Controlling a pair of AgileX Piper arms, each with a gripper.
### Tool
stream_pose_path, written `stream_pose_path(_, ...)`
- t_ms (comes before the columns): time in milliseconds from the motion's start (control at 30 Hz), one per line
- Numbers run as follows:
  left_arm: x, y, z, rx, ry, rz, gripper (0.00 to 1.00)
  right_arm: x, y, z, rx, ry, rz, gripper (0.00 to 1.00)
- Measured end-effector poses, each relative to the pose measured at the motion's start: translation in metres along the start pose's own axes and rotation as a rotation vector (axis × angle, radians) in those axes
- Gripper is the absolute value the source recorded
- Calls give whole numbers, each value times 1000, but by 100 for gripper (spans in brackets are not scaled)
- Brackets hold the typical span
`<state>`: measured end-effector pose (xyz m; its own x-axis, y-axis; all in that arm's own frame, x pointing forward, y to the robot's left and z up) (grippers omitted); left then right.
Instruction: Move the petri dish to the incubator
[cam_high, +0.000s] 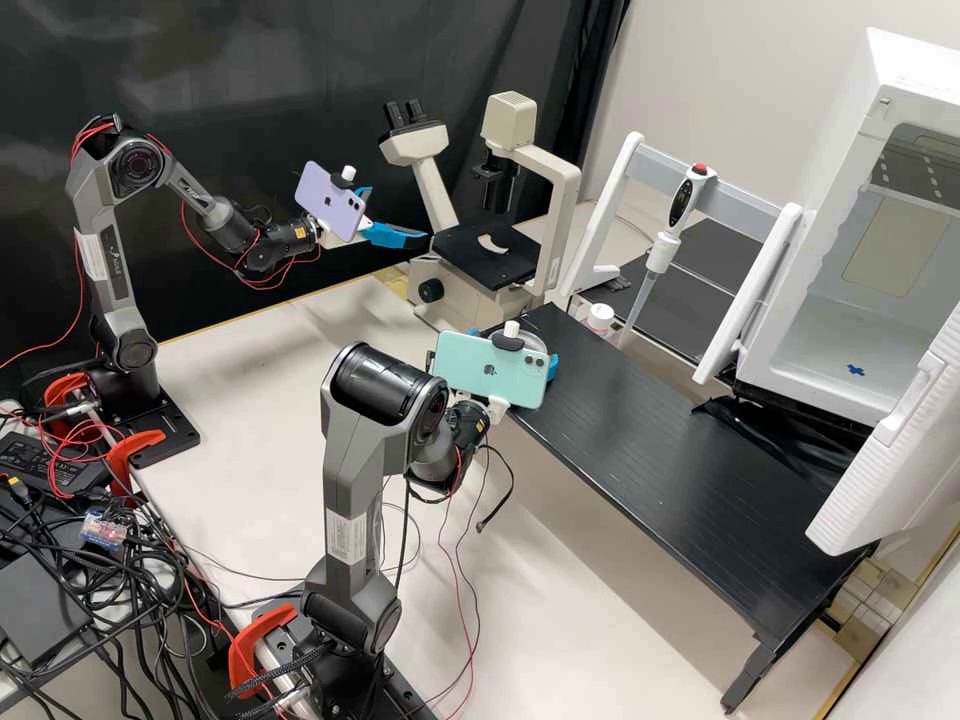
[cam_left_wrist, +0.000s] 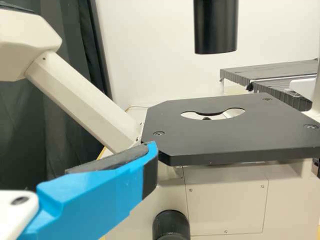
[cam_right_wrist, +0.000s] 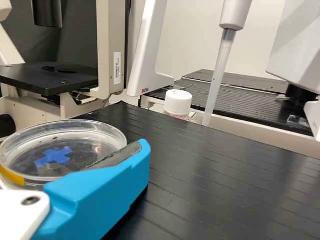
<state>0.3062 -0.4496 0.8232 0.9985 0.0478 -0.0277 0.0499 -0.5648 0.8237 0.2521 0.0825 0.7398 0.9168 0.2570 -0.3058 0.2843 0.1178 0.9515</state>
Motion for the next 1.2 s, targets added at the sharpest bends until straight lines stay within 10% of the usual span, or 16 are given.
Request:
stream_pose_path(767,0,0,0,0,0,0,100,-3,15,9,3,-17,19,0)
stream_pose_path(1200,0,0,0,0,0,0,100,-36,105,68,81,-188,297,0)
